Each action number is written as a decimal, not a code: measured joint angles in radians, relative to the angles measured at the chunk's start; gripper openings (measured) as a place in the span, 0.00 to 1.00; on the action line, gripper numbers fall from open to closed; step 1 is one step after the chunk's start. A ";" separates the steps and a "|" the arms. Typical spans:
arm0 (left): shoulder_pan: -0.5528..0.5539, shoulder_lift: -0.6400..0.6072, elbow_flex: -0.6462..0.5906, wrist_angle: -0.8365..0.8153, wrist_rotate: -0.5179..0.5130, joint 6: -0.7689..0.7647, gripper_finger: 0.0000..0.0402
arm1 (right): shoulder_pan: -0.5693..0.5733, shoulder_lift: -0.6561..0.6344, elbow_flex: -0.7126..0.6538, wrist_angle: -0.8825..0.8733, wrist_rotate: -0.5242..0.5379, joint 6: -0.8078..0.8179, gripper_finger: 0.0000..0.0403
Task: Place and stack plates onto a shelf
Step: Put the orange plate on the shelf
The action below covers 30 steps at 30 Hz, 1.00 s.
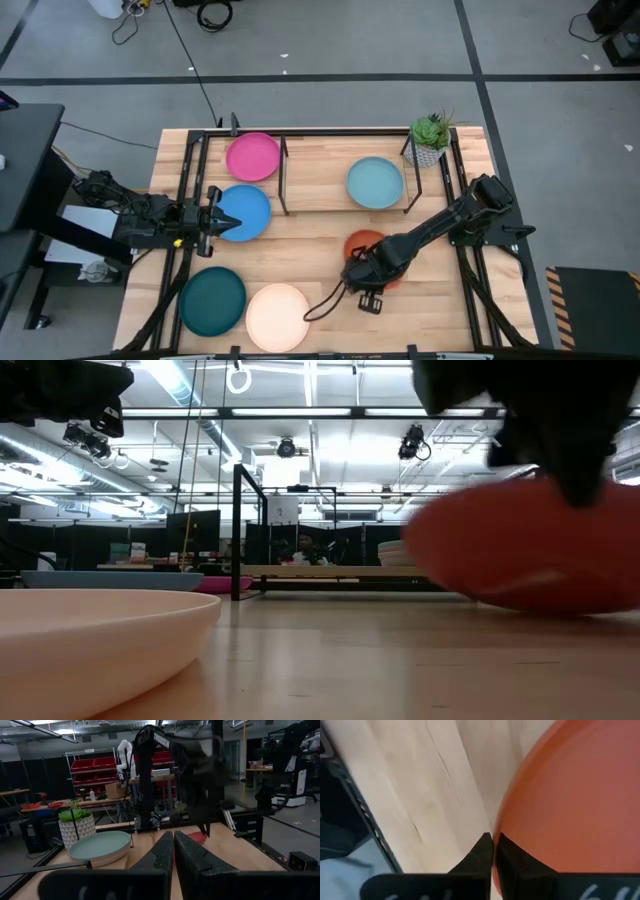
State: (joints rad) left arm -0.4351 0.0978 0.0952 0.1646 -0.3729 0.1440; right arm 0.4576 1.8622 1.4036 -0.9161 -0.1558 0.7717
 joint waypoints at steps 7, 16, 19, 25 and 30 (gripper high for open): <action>0.000 0.000 0.000 0.000 0.000 0.000 0.06 | -0.002 0.000 0.147 0.003 0.248 -0.250 0.04; 0.000 0.000 0.000 0.000 0.000 0.000 0.06 | -0.088 0.000 0.178 0.025 0.546 -0.437 0.04; 0.000 0.000 0.000 0.000 0.000 0.000 0.06 | -0.140 0.002 0.148 0.070 0.559 -0.493 0.04; 0.000 0.000 0.000 0.000 0.000 0.000 0.06 | -0.233 0.002 0.099 0.206 0.566 -0.653 0.04; 0.000 0.000 0.000 0.000 0.000 -0.001 0.06 | -0.309 0.002 0.042 0.255 0.558 -0.696 0.04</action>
State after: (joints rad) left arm -0.4354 0.0980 0.0952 0.1642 -0.3731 0.1429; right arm 0.1488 1.8641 1.4458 -0.6607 0.4026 0.0753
